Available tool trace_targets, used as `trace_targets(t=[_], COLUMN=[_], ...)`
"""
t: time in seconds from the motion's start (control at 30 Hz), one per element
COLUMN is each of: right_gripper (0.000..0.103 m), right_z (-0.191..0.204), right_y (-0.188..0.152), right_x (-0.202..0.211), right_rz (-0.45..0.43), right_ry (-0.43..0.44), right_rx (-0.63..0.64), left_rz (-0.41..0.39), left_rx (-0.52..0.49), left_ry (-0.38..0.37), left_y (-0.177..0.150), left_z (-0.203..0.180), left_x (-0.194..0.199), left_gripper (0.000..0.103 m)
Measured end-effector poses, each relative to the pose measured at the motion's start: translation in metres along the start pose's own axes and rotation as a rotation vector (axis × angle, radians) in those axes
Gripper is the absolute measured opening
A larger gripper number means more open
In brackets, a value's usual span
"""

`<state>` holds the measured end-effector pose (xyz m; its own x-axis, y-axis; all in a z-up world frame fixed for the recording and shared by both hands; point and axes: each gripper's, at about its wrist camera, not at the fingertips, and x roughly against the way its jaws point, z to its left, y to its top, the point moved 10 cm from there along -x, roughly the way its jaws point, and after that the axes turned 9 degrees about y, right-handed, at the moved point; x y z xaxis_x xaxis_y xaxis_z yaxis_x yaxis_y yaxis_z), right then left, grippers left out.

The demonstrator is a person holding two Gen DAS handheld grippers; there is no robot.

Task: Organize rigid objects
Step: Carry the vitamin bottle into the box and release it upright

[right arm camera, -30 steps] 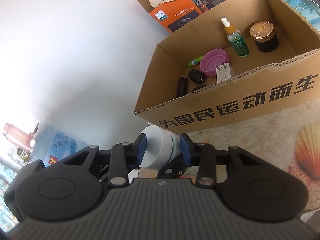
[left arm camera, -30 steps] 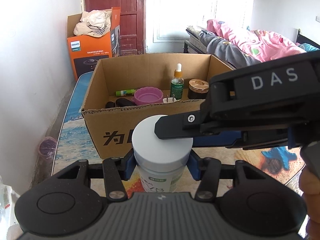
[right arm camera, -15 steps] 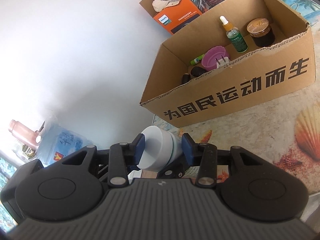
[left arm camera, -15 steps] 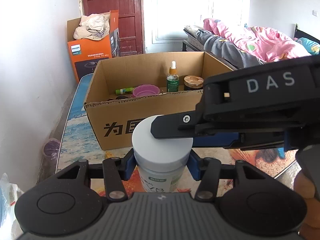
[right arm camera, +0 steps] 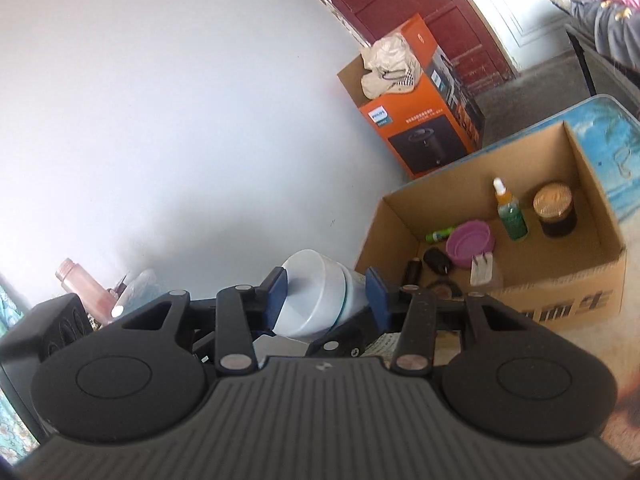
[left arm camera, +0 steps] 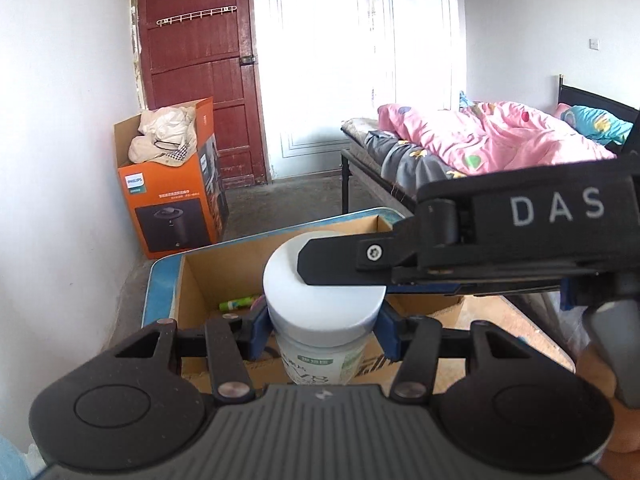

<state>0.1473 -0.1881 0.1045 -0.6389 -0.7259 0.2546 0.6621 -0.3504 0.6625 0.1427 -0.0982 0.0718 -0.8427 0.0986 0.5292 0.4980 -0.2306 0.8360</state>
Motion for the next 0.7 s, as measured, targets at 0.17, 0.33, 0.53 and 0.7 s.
trace_targets(t=[0.17, 0.33, 0.53, 0.7], right_gripper=[0.044, 0.045, 0.045, 0.045], right_z=[-0.034, -0.099, -0.166, -0.189], right_y=[0.047, 0.061, 0.043, 0.032], right_x=[0.0, -0.014, -0.041, -0.056], right_rz=[-0.014, 0.04, 0.124, 0.163], right_ry=[-0.047, -0.111, -0.165, -0.208], right_rx=[-0.003, -0.073, -0.133, -0.104], left_rz=[0.04, 0.155, 0.288, 0.346], left_rx=[0.012, 0.018, 0.03, 0.038], left_ry=[-0.079, -0.128, -0.15, -0.157], left_y=[0.038, 0.033, -0.003, -0.017], left_z=[-0.022, -0.048, -0.059, -0.065], left_x=[-0.043, -0.107, -0.17, -0.196], left_gripper=[0.054, 0.054, 0.054, 0.054])
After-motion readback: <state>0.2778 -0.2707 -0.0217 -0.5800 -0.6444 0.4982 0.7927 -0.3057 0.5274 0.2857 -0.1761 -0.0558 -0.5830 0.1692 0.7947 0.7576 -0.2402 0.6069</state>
